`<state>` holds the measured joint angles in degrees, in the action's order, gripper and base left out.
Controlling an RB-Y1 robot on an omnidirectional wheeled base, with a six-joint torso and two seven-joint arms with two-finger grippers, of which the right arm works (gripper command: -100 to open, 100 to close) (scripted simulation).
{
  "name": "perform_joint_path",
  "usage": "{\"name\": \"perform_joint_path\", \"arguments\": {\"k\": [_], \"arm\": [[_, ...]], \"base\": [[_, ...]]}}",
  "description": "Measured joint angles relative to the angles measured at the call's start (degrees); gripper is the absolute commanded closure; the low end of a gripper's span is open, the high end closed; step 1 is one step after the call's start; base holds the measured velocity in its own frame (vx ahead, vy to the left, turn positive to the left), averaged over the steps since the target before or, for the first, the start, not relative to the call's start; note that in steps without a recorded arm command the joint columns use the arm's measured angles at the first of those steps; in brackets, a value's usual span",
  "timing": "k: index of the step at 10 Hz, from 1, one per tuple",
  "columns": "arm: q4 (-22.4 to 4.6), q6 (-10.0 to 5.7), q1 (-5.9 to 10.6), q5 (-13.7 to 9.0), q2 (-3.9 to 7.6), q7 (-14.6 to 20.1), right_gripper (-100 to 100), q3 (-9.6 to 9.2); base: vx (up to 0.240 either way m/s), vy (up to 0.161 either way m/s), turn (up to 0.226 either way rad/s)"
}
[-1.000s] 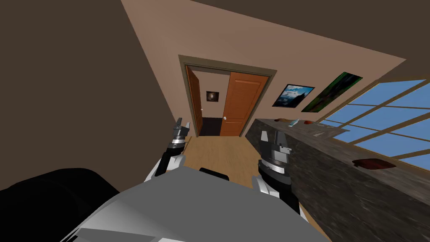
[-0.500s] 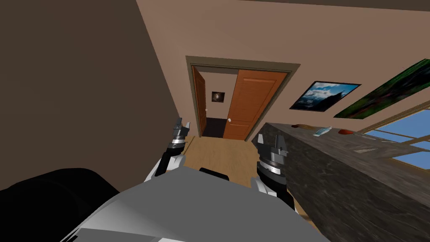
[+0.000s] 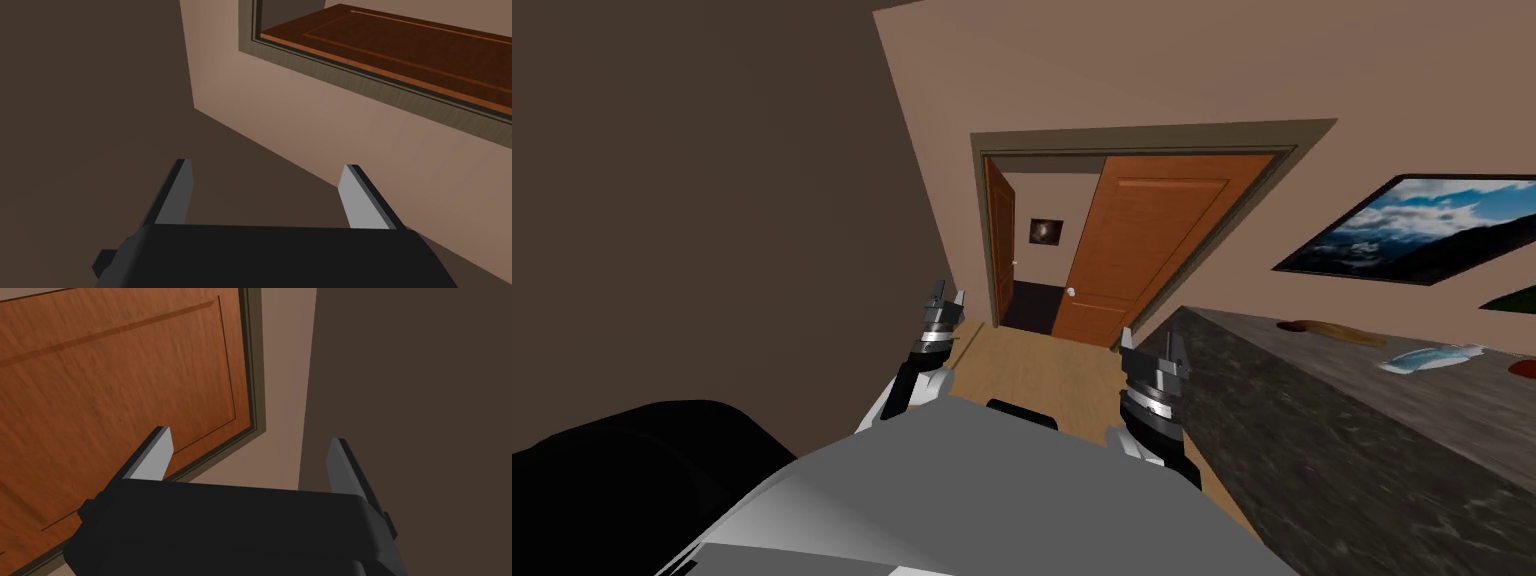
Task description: Push the door open
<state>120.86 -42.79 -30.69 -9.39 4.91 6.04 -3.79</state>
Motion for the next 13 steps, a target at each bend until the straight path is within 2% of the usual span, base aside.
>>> {"name": "perform_joint_path", "arguments": {"k": [6,13], "arm": [[-7.1,-3.28,-0.04,-7.1,0.63,7.0,-100,-0.24],[-13.7,-6.38,-0.02,-13.3,0.89,13.3,-100,-0.38]], "base": [[0.119,-0.074,0.231],[0.079,-0.066,0.184]]}}
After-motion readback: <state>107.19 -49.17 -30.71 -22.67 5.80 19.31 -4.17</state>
